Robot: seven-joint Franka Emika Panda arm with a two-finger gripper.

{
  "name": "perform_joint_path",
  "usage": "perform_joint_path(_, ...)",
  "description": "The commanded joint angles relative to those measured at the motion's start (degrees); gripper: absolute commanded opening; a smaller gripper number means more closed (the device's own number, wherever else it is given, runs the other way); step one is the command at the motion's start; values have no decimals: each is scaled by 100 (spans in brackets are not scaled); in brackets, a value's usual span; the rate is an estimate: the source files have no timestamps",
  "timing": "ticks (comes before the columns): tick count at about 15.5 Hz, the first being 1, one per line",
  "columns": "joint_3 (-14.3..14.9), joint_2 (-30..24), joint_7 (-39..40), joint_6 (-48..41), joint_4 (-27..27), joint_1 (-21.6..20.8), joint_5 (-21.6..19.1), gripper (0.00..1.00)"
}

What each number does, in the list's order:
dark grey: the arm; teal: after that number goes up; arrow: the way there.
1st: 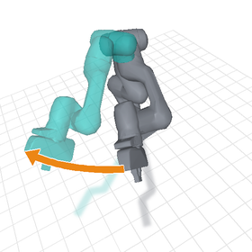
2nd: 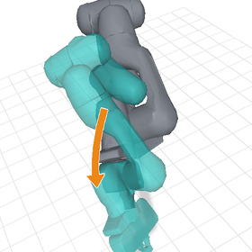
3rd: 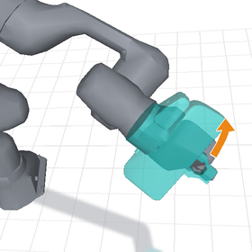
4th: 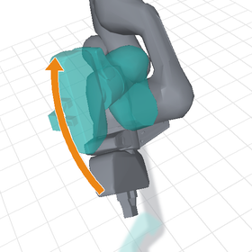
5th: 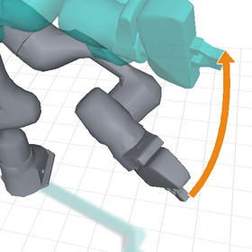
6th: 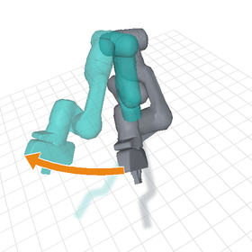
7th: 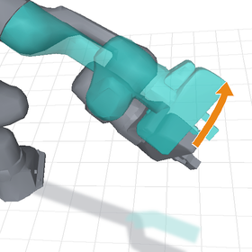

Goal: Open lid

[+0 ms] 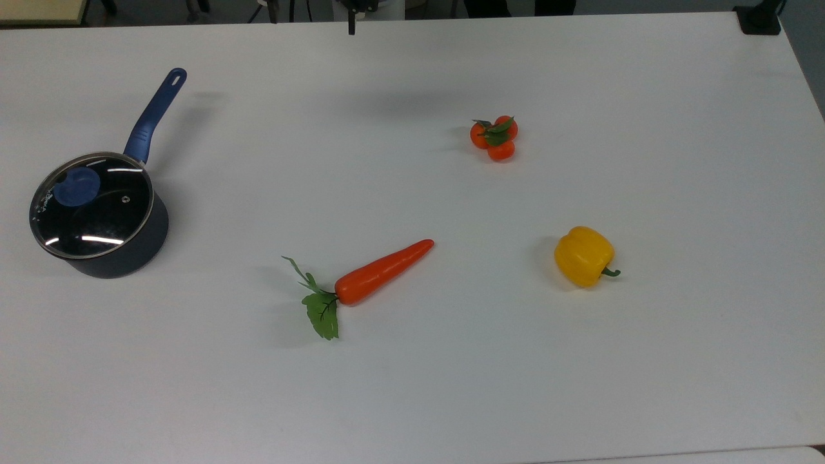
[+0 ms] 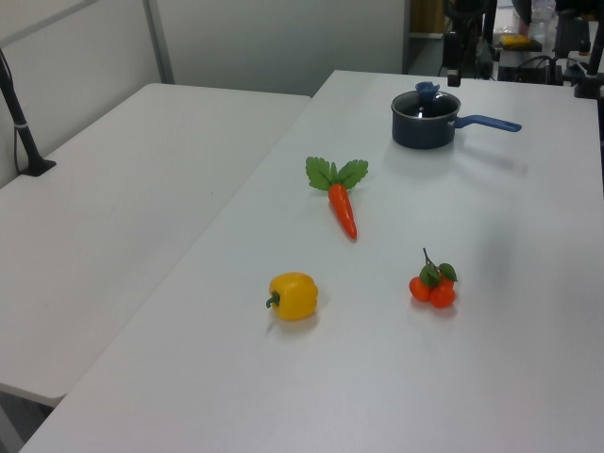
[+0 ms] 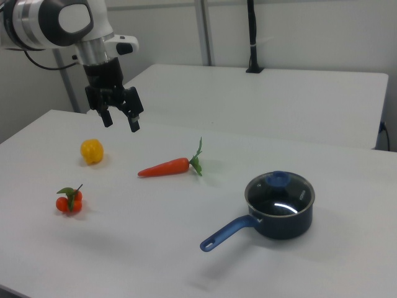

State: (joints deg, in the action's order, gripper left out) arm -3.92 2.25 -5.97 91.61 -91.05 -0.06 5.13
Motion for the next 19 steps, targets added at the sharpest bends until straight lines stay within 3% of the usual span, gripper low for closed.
perform_joint_path(1,58,-120,52,58,-106,67,-108,100)
perform_joint_path(7,67,-120,43,233,-80,295,-108,100)
perform_joint_path(13,146,222,43,1234,-80,1147,-143,100)
perform_joint_path(19,436,750,-54,2624,-124,1886,-512,100)
